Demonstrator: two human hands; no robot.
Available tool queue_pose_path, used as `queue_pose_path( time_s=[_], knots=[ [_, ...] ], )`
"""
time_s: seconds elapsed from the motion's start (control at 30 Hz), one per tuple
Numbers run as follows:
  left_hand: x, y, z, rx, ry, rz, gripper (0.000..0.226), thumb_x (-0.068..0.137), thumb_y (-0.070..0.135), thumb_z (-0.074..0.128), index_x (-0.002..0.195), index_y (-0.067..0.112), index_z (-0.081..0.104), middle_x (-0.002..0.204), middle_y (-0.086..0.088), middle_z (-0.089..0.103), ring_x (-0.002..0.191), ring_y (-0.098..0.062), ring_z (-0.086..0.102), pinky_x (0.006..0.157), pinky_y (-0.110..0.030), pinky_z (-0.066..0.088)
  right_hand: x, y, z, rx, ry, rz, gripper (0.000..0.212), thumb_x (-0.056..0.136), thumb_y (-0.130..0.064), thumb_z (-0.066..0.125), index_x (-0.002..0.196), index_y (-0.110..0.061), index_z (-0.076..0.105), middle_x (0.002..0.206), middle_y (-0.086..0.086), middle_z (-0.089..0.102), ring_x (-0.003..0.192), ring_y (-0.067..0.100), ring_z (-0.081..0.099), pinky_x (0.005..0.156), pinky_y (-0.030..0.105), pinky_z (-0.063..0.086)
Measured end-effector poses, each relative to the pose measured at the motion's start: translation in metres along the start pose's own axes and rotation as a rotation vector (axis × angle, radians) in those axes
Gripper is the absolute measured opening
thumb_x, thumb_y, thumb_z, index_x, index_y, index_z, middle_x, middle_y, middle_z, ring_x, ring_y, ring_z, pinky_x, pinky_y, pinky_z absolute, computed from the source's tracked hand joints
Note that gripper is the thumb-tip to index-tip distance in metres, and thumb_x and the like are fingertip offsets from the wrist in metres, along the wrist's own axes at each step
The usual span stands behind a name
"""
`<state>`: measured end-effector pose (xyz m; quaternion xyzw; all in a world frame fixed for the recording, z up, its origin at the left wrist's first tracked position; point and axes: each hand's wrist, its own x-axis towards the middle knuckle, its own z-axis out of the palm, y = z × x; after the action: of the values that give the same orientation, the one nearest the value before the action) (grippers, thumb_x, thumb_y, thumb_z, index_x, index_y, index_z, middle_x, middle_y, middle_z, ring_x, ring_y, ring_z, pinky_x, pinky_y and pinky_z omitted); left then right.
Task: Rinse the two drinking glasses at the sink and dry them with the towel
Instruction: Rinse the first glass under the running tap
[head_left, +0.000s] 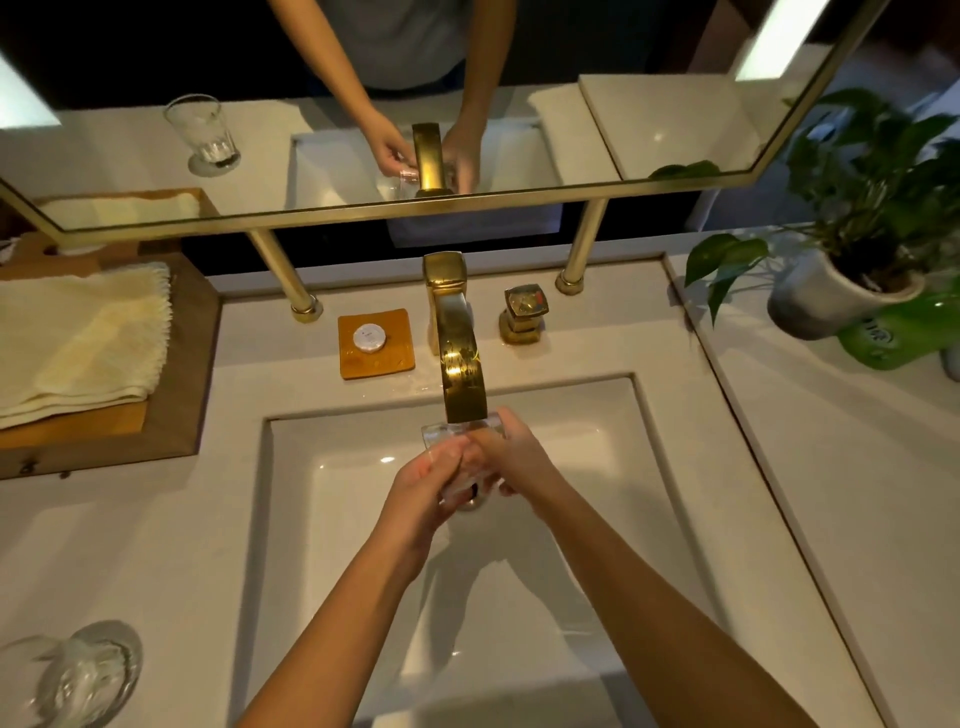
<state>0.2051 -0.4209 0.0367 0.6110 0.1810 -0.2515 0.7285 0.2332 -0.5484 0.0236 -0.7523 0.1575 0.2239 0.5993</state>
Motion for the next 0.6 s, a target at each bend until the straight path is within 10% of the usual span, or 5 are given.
queue_pose_path(
  time_s=[0.2, 0.4, 0.6],
  knots=[
    [0.014, 0.017, 0.002, -0.035, 0.161, -0.099, 0.029, 0.092, 0.040, 0.053, 0.095, 0.015, 0.068, 0.082, -0.003, 0.073, 0.073, -0.012, 0.068, 0.063, -0.024, 0.049, 0.000, 0.013, 0.008, 0.128, -0.094, -0.371, 0.034, 0.088, -0.027, 0.061, 0.120, -0.025, 0.050, 0.113, 0.008, 0.060, 0.098, 0.019, 0.066, 0.074, 0.026, 0.058],
    [0.008, 0.004, 0.009, 0.213, 0.037, 0.160, 0.016, 0.090, 0.022, 0.058, 0.095, 0.016, 0.073, 0.091, -0.006, 0.076, 0.087, -0.016, 0.071, 0.086, -0.032, 0.054, 0.007, -0.003, -0.005, 0.251, -0.087, 0.322, 0.046, 0.098, -0.056, 0.039, 0.108, -0.016, 0.059, 0.082, 0.005, 0.064, 0.061, 0.011, 0.058, 0.046, 0.021, 0.045],
    [0.022, 0.003, 0.005, -0.173, 0.121, -0.167, 0.036, 0.095, 0.039, 0.048, 0.104, 0.009, 0.066, 0.095, -0.017, 0.074, 0.084, -0.027, 0.073, 0.067, -0.035, 0.060, 0.009, 0.025, 0.004, 0.054, 0.036, -0.289, 0.028, 0.085, -0.040, 0.057, 0.103, -0.020, 0.051, 0.091, 0.010, 0.066, 0.078, 0.026, 0.068, 0.063, 0.038, 0.056]
  ],
)
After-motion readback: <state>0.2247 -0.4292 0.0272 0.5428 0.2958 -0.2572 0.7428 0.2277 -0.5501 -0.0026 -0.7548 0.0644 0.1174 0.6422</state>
